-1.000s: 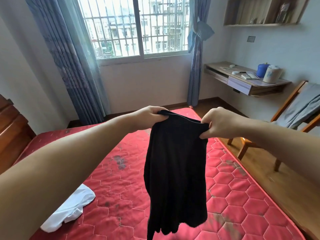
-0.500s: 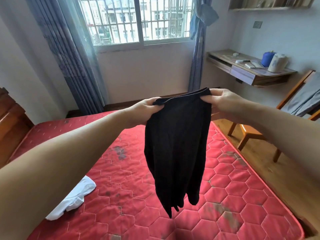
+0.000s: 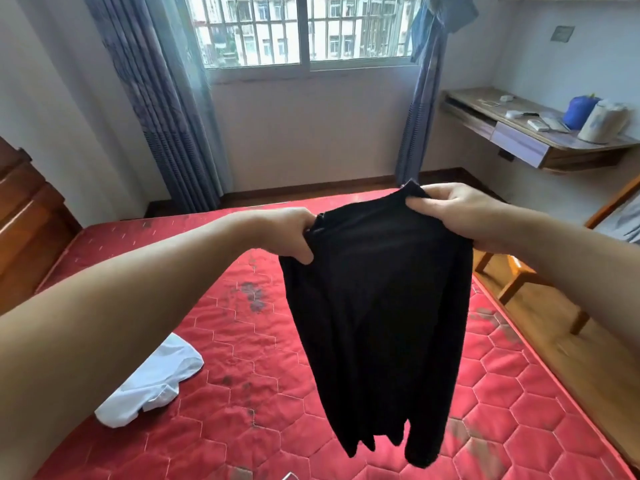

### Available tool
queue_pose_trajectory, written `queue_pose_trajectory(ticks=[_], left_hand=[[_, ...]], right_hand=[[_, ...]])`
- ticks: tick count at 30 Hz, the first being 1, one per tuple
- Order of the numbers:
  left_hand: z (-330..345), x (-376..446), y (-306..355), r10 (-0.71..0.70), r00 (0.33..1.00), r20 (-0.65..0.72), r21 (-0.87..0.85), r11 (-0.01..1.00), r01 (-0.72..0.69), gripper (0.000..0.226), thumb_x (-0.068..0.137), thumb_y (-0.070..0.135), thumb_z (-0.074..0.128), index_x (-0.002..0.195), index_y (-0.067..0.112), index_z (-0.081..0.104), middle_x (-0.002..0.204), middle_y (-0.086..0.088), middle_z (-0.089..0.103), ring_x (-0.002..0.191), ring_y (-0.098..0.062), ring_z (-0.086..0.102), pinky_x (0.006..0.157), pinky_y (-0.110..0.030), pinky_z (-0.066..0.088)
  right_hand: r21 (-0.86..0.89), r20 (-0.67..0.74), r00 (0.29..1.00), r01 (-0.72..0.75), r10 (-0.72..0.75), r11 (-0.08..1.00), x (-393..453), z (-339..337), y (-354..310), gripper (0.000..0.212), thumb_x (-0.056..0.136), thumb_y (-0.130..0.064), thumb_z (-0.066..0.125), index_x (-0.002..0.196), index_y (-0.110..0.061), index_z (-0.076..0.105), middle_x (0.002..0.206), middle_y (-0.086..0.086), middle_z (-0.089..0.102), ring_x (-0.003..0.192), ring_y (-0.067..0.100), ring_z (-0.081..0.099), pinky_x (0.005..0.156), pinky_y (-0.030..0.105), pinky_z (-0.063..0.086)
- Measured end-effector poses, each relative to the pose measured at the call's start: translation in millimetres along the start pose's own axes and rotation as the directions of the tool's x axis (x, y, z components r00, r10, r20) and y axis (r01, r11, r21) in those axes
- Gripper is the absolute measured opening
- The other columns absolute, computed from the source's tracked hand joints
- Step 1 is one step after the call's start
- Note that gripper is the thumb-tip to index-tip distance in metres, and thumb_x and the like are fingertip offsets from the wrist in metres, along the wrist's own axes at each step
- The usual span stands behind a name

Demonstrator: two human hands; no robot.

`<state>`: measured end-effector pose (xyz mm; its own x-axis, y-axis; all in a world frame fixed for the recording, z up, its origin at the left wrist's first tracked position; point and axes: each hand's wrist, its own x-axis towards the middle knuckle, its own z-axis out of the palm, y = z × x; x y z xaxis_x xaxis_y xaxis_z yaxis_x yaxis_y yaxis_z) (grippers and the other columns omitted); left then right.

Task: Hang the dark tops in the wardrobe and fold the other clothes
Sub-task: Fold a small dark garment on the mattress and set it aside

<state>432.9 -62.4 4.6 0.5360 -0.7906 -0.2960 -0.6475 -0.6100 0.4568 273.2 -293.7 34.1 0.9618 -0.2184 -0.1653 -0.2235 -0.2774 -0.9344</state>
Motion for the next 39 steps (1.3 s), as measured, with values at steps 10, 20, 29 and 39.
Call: queue_pose_trajectory(ticks=[10,20,29,39], left_hand=[[35,66,-49,-0.209,0.947,0.243,0.303,0.944,0.131,0.03,0.073,-0.001,0.04,0.084,0.015,0.062,0.071,0.003,0.056,0.061,-0.016,0.051,0.049,-0.023,0.04],[-100,126,-71,-0.221,0.795,-0.565,0.068,0.947,0.313,0.047,0.074,-0.005,0.046,0.098,0.022,0.076,0.102,-0.001,0.069,0.094,-0.022,0.061,0.081,-0.03,0.051],[-138,111,-82,0.022,0.745,-0.667,0.121,0.989,0.08,0.039,0.07,-0.012,0.046,0.087,0.01,0.072,0.083,0.004,0.063,0.086,-0.021,0.06,0.075,-0.024,0.049],[208,171,-169,0.013,0.997,0.079,0.432,0.901,-0.046,0.029,0.081,0.013,0.053,0.104,0.024,0.066,0.113,0.003,0.063,0.111,-0.022,0.057,0.08,-0.035,0.046]], right_hand=[[-0.252,0.191,0.887,-0.369,0.42,0.895,77,-7,79,0.019,0.095,-0.027,0.06,0.108,-0.019,0.072,0.101,0.002,0.062,0.049,0.007,0.042,0.046,0.021,0.032],[0.168,-0.067,0.998,0.0,0.012,0.986,213,-11,6,0.016,0.1,-0.023,0.05,0.09,-0.026,0.063,0.101,-0.005,0.067,0.084,0.022,0.071,0.062,0.031,0.058],[-0.504,-0.063,0.723,0.572,-0.688,0.647,202,-28,-34,0.021,0.09,-0.034,0.048,0.072,-0.023,0.049,0.056,-0.004,0.051,0.054,0.019,0.048,0.055,0.038,0.045],[-0.799,0.382,0.922,0.361,-0.057,0.48,155,59,299,0.016,0.094,-0.03,0.039,0.097,-0.021,0.051,0.098,0.0,0.064,0.092,0.03,0.059,0.072,0.037,0.035]])
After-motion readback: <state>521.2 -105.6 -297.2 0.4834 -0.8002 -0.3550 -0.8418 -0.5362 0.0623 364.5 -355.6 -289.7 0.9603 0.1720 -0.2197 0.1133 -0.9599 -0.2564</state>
